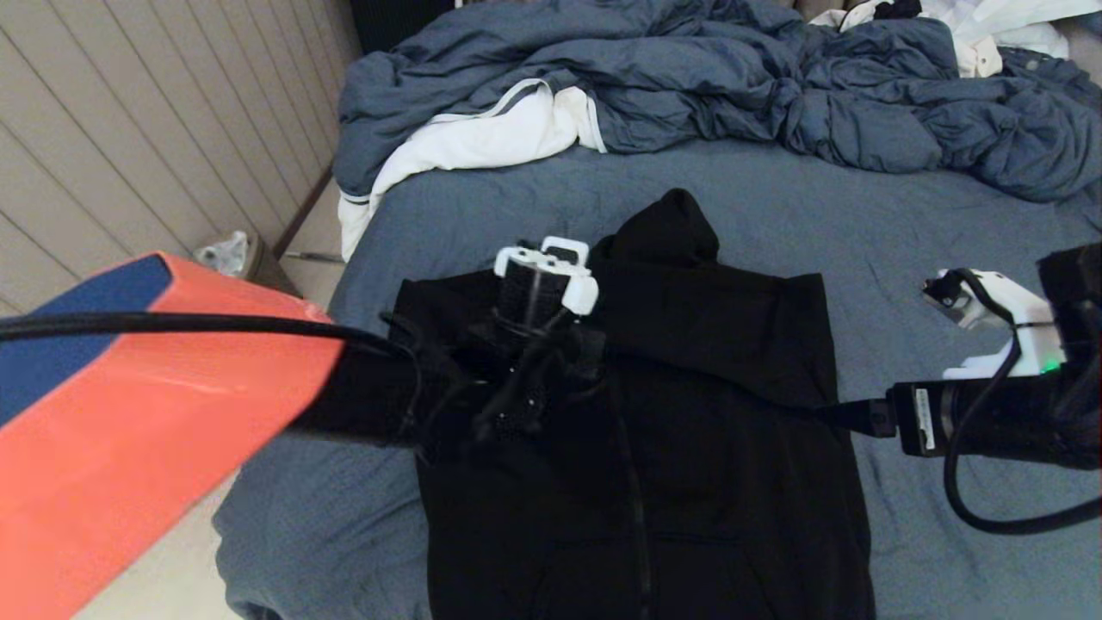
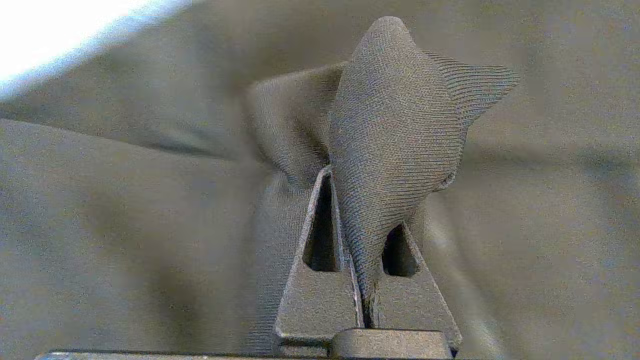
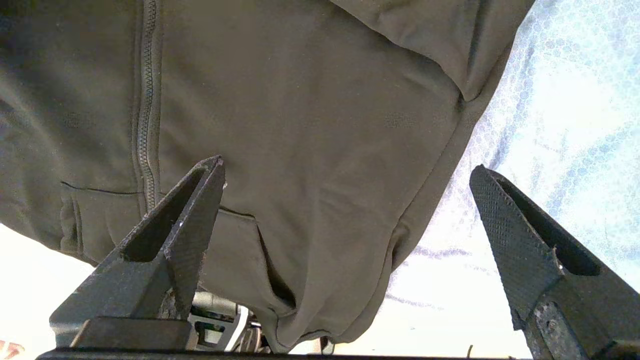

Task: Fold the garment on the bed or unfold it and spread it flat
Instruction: Unfold the black sweatshirt

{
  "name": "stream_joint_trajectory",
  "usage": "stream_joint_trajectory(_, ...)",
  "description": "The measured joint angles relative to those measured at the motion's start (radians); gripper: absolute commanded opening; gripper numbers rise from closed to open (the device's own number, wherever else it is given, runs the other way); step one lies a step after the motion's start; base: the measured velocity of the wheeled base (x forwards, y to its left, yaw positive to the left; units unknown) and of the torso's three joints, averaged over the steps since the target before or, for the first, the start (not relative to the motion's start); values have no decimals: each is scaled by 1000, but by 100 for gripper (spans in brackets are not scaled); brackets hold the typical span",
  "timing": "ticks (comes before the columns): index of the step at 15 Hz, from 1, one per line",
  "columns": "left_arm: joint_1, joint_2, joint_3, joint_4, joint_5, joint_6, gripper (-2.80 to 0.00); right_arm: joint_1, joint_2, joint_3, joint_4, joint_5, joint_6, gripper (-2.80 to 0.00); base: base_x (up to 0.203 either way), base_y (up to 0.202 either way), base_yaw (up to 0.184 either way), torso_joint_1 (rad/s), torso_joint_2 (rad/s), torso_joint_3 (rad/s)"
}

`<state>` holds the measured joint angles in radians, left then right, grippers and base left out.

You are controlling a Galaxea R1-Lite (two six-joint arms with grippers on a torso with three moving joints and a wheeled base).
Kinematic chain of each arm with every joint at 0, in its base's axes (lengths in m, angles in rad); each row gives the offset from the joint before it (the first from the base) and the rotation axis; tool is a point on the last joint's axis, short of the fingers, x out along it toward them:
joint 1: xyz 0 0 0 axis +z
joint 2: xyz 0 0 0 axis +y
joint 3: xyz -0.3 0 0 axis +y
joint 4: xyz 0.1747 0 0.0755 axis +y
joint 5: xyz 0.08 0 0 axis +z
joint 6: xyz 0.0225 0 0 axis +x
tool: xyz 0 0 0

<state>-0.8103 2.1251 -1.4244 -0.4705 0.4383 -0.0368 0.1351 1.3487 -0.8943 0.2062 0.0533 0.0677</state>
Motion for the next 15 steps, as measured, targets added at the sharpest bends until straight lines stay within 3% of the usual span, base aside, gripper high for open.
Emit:
stream_joint_trajectory(2,88,-57,-8,26,-3,-5,-280,1,-1,3,0,9,0,0,0,0,0,0,0,0)
stream_joint_trajectory(5,290,-133,-16,74,-32,-30,-280,0,-1,3,-1,33,0,0,0,0,0,0,0,0)
stream_joint_trajectory(11,736,-189,-121,215,-178,-124,-280,5,4,8,-2,53,0,0,0,0,0,0,0,0)
stream_joint_trajectory(15,897,-158,-214,312,-285,-184,-280,15,6,4,-2,53,0,0,0,0,0,0,0,0)
